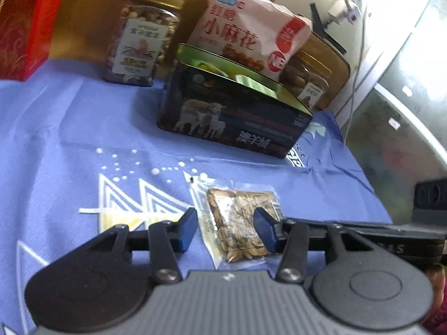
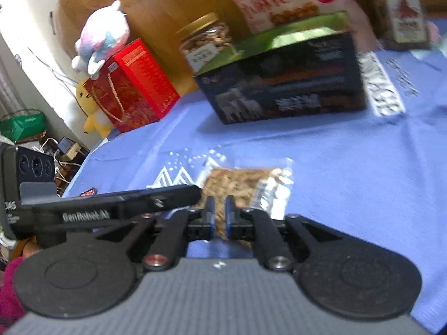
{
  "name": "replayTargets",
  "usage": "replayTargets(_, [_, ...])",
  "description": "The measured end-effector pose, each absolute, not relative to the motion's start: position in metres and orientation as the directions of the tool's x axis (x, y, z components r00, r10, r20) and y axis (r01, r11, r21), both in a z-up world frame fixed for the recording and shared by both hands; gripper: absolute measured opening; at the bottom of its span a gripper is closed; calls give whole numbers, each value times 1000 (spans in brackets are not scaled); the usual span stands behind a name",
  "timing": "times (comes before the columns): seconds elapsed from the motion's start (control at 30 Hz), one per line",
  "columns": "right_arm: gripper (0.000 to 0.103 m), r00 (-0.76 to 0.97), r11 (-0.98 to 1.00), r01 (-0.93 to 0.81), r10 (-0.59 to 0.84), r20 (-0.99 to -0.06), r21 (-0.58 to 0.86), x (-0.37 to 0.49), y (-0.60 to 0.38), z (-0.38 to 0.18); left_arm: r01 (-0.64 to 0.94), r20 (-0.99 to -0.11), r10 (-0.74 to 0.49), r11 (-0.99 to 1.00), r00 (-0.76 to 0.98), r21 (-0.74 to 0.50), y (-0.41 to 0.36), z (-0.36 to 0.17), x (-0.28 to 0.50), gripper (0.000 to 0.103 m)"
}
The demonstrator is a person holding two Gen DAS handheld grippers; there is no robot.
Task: Organize snacks
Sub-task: 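Reach the left tool to the clear seed bag and grasp it, then lift the seed bag with the left tool toward the tin box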
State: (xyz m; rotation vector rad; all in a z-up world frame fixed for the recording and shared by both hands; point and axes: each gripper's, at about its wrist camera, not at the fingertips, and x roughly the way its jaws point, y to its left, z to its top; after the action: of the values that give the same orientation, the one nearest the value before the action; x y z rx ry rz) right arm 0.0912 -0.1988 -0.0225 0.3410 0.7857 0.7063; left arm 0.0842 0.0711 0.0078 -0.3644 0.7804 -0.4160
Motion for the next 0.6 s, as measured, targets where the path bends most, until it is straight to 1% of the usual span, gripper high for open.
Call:
replayTargets(0.03, [33,497,732,-454,681,-537,508,90,-202,-20,207,-599,-486,856,637,-474,76,9,85,56])
replayTargets(0.07, [46,493,739,-464,674,-551,489,89,-203,-19,196,-600,-482,856,638,-479,81,10,86,62])
replayTargets(0.1, [49,483,742,-484,668,-566,463,88,-203,-19,189,-602,-477,857,641,-478,84,11,87,67])
replayTargets(0.17, [49,465,751,-532,644,-607,390,86,-193,-23,176,-619,-475,859,625,-481,87,8,93,69])
replayTargets(0.23, [49,495,755,-580,624,-605,304,77,-181,-24,195,-607,-510,839,609,-509,85,6,96,69])
replayTargets(0.33, [48,498,739,-620,631,-595,264,74,-166,-27,227,-588,-564,804,580,-549,74,2,98,69])
replayTargets(0.37, [48,511,741,-625,625,-590,244,73,-160,-28,227,-589,-554,812,588,-537,70,2,98,64])
replayTargets(0.4, [48,520,743,-628,622,-586,230,73,-158,-28,234,-590,-561,809,581,-539,66,1,98,56])
replayTargets(0.43, [48,530,746,-629,618,-581,220,72,-155,-29,233,-585,-565,805,582,-546,65,0,97,51])
replayTargets(0.47, [47,536,747,-630,617,-576,214,73,-154,-30,232,-576,-600,777,555,-586,65,-4,99,31])
replayTargets(0.5, [46,541,745,-634,619,-569,208,73,-152,-31,231,-560,-645,737,520,-635,65,-9,101,17])
replayTargets(0.53, [46,556,750,-633,613,-561,193,71,-149,-32,214,-545,-668,710,506,-671,64,-15,102,16])
replayTargets(0.6, [46,590,760,-635,594,-547,141,66,-145,-34,228,-553,-641,738,533,-635,58,-15,100,15])
